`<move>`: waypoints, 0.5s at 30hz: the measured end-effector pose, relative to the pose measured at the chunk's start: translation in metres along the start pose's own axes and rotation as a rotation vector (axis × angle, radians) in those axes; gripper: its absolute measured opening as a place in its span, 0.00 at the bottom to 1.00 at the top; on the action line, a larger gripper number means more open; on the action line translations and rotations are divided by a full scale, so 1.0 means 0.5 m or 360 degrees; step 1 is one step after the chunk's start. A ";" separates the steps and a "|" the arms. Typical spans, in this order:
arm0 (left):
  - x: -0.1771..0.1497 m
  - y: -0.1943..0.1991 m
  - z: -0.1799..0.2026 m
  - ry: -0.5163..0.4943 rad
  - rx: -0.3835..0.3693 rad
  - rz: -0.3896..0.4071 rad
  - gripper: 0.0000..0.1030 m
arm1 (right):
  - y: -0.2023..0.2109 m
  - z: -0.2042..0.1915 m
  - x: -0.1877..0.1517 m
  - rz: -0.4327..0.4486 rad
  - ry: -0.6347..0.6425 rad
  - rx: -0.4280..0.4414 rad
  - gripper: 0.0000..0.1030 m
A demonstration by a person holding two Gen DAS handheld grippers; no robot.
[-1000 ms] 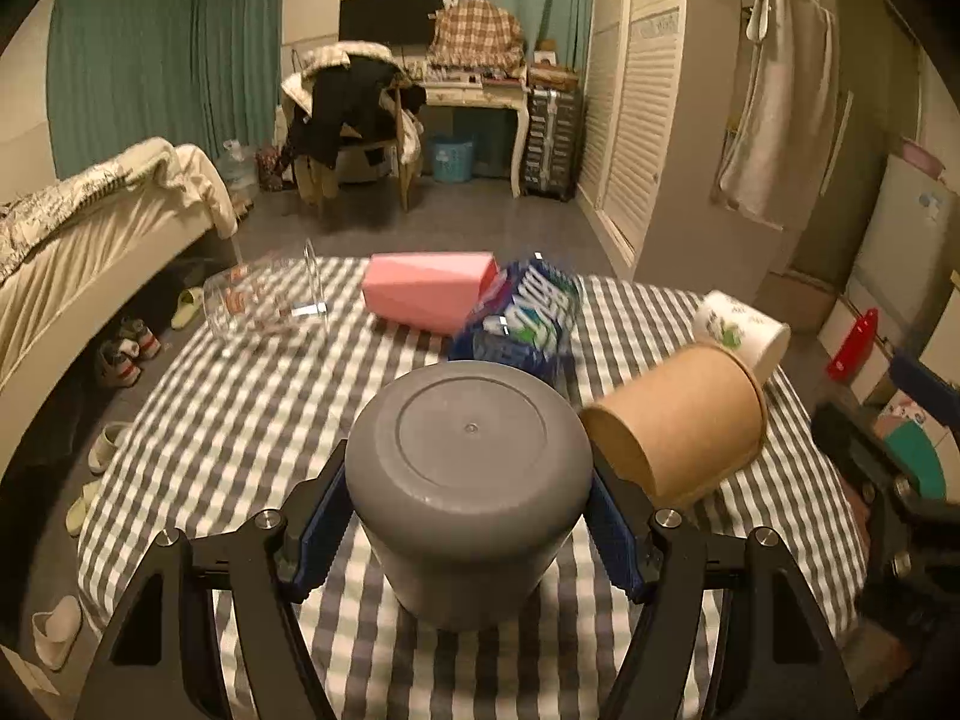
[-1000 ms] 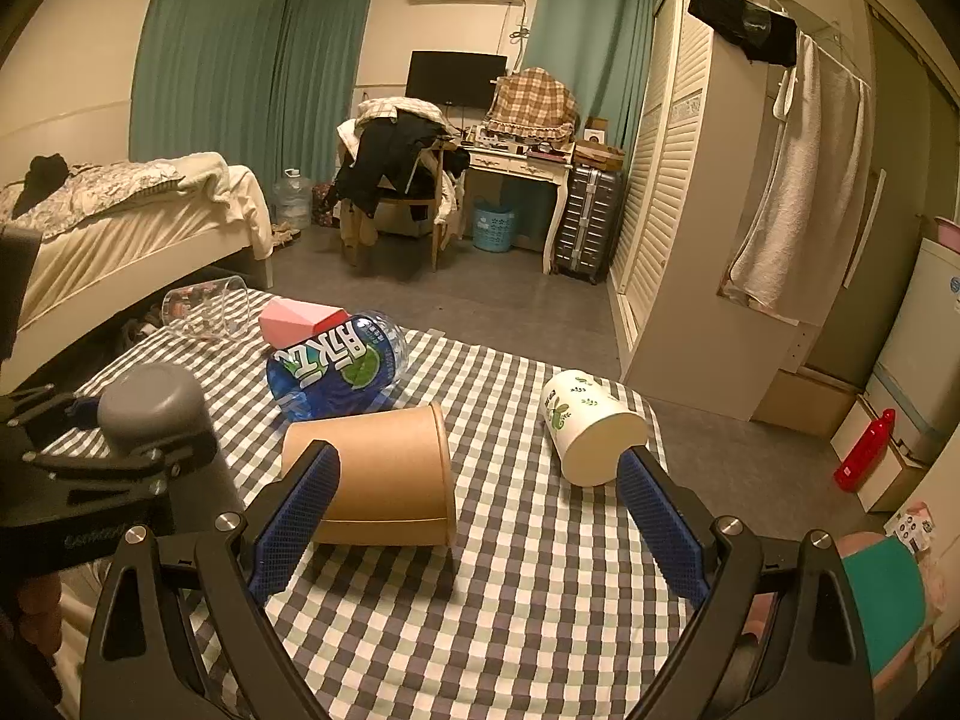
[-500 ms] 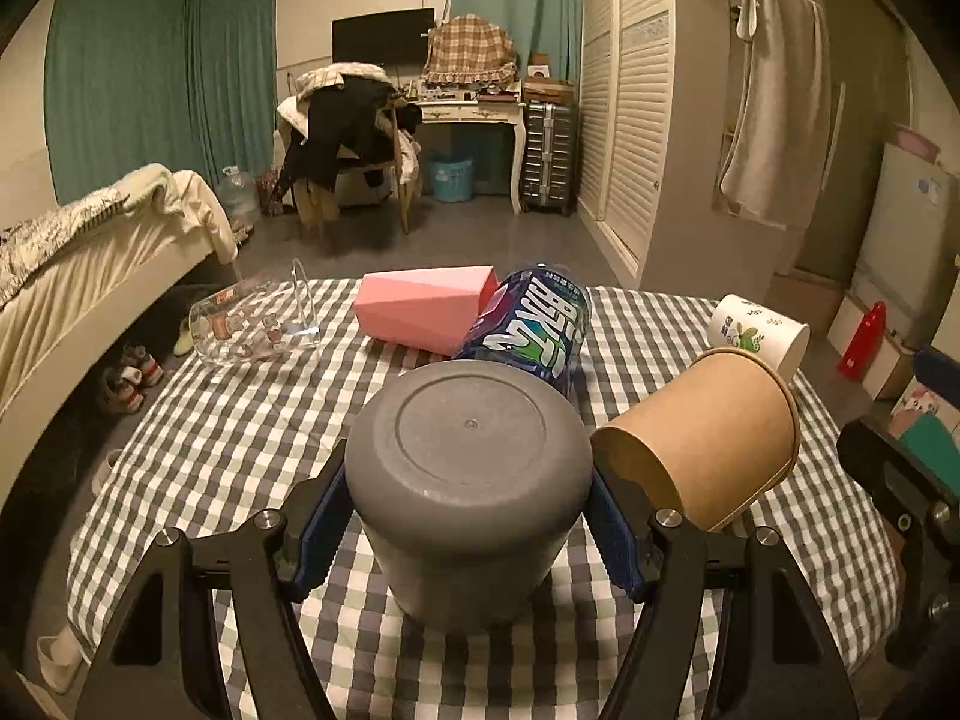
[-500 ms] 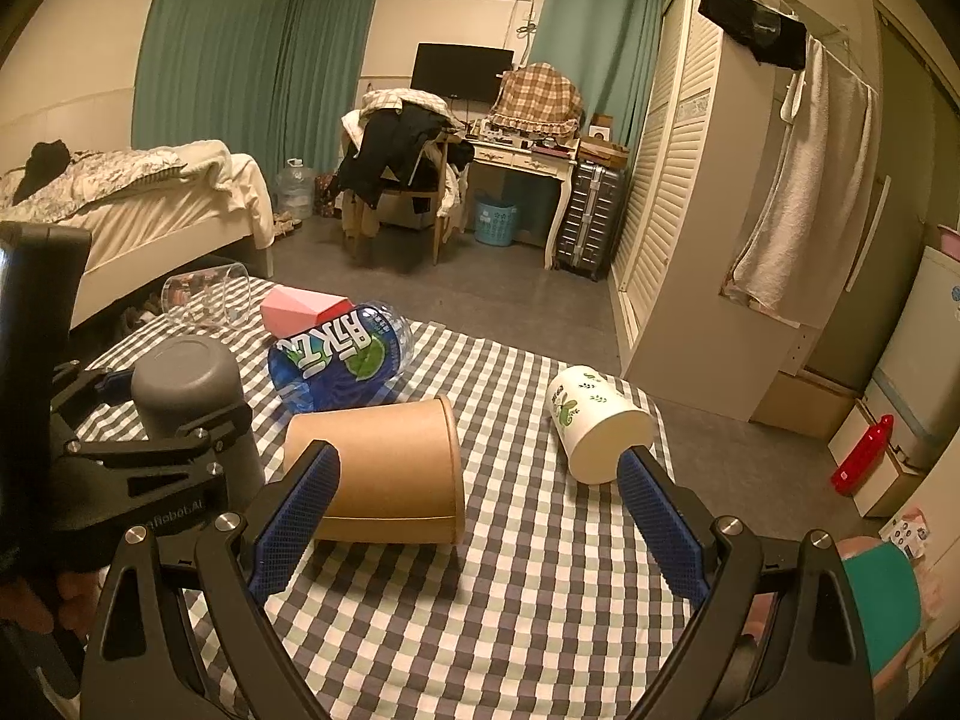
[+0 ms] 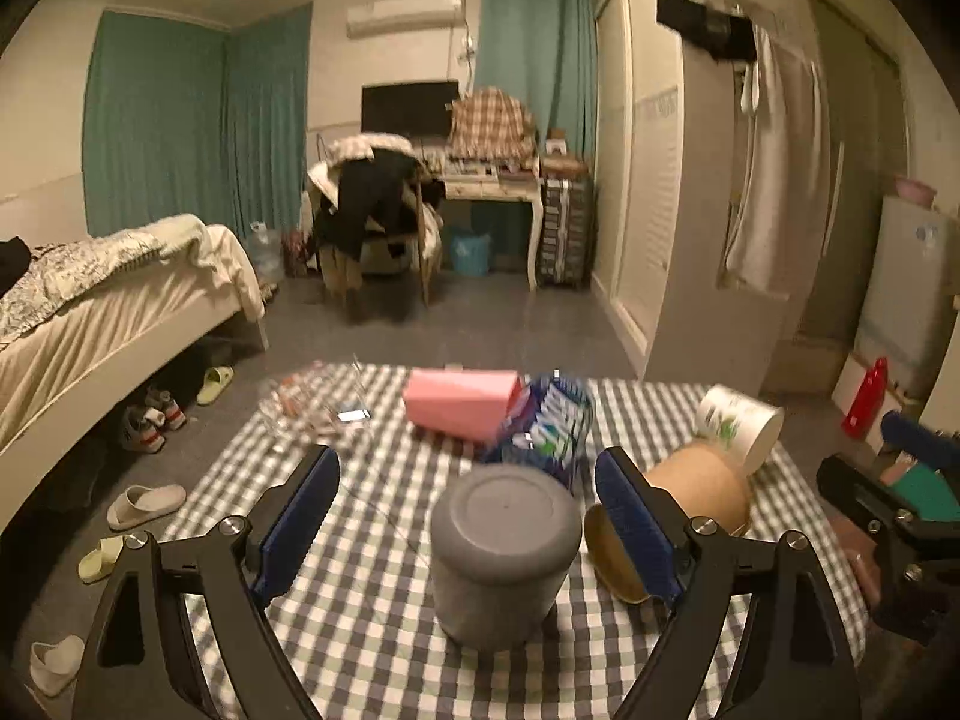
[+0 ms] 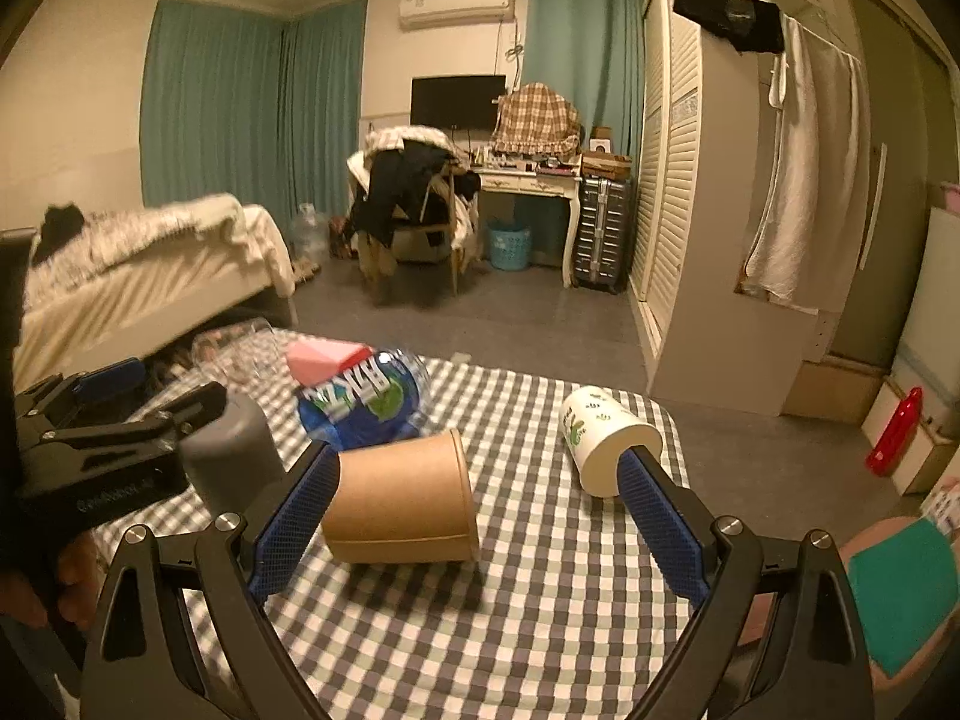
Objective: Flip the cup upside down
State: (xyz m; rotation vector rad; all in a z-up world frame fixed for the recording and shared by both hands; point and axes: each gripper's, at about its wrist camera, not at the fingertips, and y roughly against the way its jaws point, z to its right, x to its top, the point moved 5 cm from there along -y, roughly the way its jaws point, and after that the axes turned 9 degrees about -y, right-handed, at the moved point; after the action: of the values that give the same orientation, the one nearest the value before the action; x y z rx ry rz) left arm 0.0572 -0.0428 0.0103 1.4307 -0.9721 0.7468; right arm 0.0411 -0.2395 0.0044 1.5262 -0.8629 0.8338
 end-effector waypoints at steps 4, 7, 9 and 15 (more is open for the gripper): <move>0.003 0.059 -0.018 0.0031 0.0011 0.0068 0.87 | 0.032 -0.002 0.010 0.0052 -0.0034 0.0043 0.91; -0.008 0.091 -0.027 0.0040 0.0026 0.0095 0.87 | 0.055 -0.010 0.008 0.0076 -0.0027 0.0081 0.91; -0.021 0.105 -0.031 0.0036 0.0049 0.0100 0.88 | 0.057 -0.012 0.007 0.0076 -0.0021 0.0087 0.91; -0.059 0.121 -0.037 0.0058 0.0098 0.0088 0.99 | 0.070 -0.037 -0.013 0.0076 0.0042 0.0151 0.96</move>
State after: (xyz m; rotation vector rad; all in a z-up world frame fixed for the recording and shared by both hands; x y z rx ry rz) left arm -0.0082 -0.0180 0.0135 1.4433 -0.9713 0.8471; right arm 0.0064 -0.2240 0.0173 1.5786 -0.8536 0.9393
